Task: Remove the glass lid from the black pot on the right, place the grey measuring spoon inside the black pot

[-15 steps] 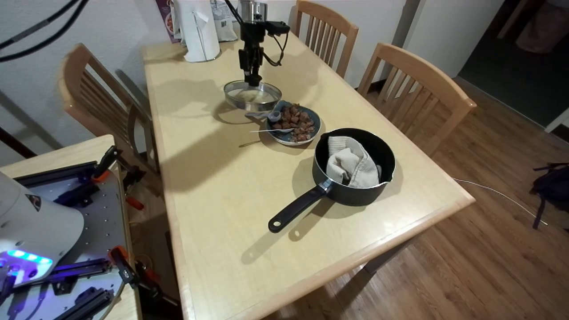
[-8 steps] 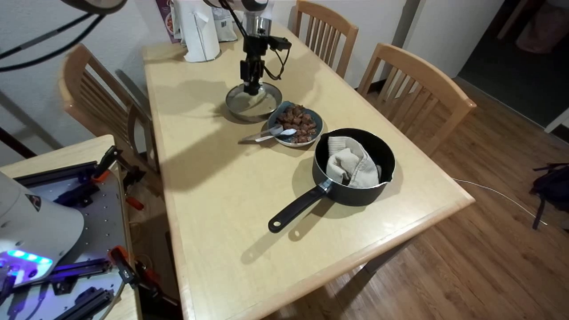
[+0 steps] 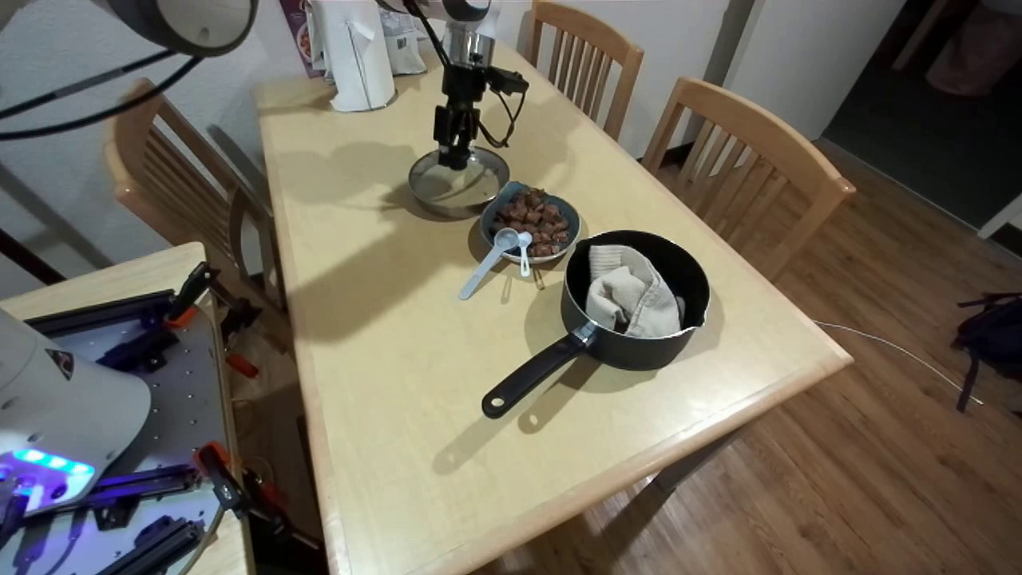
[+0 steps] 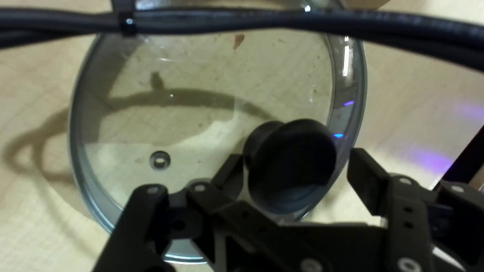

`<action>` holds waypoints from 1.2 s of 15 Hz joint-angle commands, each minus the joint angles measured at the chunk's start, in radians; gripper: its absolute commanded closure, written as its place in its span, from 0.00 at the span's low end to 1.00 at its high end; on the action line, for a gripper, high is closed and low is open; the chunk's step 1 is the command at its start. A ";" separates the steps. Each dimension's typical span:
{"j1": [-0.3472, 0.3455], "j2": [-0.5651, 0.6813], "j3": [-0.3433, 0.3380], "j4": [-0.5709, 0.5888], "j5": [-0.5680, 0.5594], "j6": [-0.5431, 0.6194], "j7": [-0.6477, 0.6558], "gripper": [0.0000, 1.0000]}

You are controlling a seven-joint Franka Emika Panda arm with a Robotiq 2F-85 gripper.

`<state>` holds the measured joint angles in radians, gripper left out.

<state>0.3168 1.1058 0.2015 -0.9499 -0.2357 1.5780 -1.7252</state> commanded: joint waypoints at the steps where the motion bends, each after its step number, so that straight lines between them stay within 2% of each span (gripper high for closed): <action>1: -0.003 0.014 0.004 0.067 0.014 -0.018 0.002 0.00; 5: -0.016 -0.017 0.014 0.091 0.029 0.002 0.016 0.00; 8: -0.022 -0.037 -0.010 0.108 0.031 0.055 0.128 0.00; 14: -0.126 -0.067 -0.053 0.108 0.042 0.179 0.269 0.00; 18: -0.206 -0.033 -0.083 0.115 0.064 0.277 0.370 0.00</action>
<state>0.1529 1.0580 0.1296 -0.8268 -0.2031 1.7841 -1.4403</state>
